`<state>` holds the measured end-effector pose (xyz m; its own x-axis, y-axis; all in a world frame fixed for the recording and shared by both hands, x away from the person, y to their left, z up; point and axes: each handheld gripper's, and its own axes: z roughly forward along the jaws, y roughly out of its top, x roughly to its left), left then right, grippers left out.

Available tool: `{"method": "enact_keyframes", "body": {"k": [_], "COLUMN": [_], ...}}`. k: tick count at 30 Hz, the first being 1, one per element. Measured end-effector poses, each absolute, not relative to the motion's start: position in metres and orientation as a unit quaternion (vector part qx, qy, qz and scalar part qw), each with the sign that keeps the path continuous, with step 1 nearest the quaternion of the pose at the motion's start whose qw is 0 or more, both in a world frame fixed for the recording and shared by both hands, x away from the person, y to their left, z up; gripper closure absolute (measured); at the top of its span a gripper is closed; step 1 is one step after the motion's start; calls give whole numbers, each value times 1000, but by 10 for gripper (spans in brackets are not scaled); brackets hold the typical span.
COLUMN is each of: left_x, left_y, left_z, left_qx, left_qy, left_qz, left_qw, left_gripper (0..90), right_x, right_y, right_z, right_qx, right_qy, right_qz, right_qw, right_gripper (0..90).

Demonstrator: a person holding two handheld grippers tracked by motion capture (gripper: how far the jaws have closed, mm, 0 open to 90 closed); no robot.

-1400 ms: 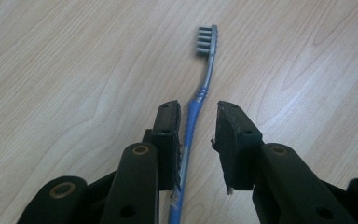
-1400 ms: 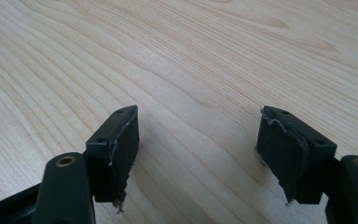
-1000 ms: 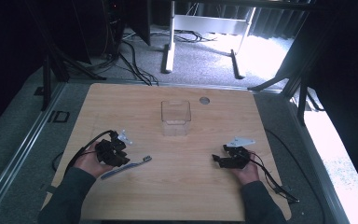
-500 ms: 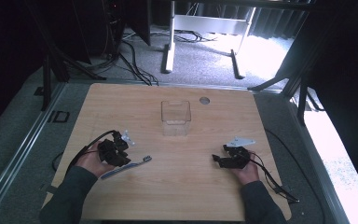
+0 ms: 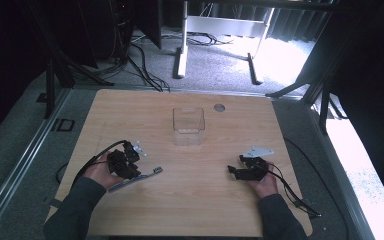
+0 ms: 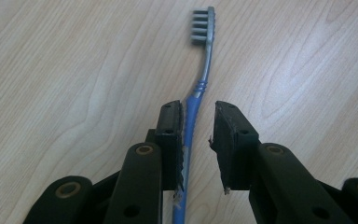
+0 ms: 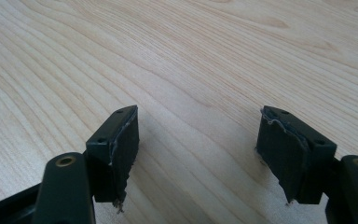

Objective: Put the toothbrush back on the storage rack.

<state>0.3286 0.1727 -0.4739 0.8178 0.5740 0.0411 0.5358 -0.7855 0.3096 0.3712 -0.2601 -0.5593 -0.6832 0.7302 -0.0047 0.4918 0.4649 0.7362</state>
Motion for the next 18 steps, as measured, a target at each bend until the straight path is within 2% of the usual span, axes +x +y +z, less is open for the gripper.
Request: {"method": "enact_keyframes", "body": {"k": [18], "left_x": [331], "left_y": [164], "left_z": [-483], "left_qx": [950], "left_qy": [285], "left_qz": [59], "left_qw": [116], "left_gripper": [720], "right_x": [371], "right_y": [-260], "right_z": [-559], "right_qx": [364], "right_qy": [840], "right_qz": [368], "right_qw": [161], "right_gripper": [290]}}
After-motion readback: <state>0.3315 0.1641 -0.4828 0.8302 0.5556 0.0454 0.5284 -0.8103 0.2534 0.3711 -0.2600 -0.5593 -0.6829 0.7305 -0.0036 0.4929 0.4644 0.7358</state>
